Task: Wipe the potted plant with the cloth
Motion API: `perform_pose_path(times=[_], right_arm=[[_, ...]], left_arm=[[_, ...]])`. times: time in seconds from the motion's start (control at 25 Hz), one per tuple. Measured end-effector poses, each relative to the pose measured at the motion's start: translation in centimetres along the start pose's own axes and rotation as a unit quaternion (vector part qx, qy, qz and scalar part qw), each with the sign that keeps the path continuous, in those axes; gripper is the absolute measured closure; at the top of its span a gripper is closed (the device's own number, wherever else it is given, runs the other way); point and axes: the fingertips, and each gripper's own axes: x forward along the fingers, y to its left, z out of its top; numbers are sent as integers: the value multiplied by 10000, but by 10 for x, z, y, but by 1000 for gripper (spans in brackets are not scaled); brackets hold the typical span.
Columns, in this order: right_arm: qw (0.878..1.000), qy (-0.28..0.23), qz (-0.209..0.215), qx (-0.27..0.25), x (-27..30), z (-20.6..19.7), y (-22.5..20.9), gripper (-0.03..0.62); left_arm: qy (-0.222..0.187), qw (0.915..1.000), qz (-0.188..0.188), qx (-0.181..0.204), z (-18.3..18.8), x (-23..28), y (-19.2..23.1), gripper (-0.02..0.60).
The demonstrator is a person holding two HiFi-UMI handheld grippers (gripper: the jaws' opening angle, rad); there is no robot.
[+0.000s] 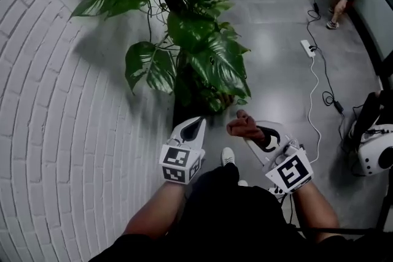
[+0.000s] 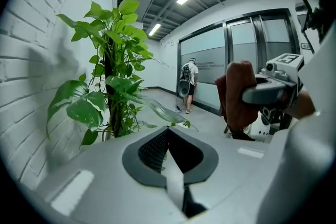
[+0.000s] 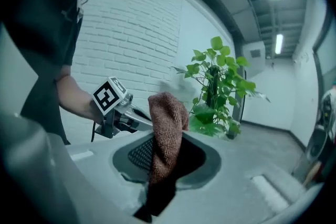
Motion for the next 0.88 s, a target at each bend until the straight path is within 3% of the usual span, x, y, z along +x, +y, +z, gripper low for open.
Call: perform_pose_path(times=[0.2, 0.44, 0.68, 0.88], right_arm=[[9882, 192, 119, -1514, 61, 14, -35, 531], [9495, 370, 121, -3114, 130, 15, -64, 531], [9275, 503, 276, -3695, 191, 12, -103, 531], [9176, 481, 519, -3912, 227, 19, -119, 531]], left_arm=[[116, 9998, -78, -103, 2, 48, 33, 565], [318, 9987, -395, -75, 0, 94, 58, 565], [440, 9961, -709, 274, -17, 143, 66, 565], [282, 9967, -732, 209, -18, 176, 78, 565]])
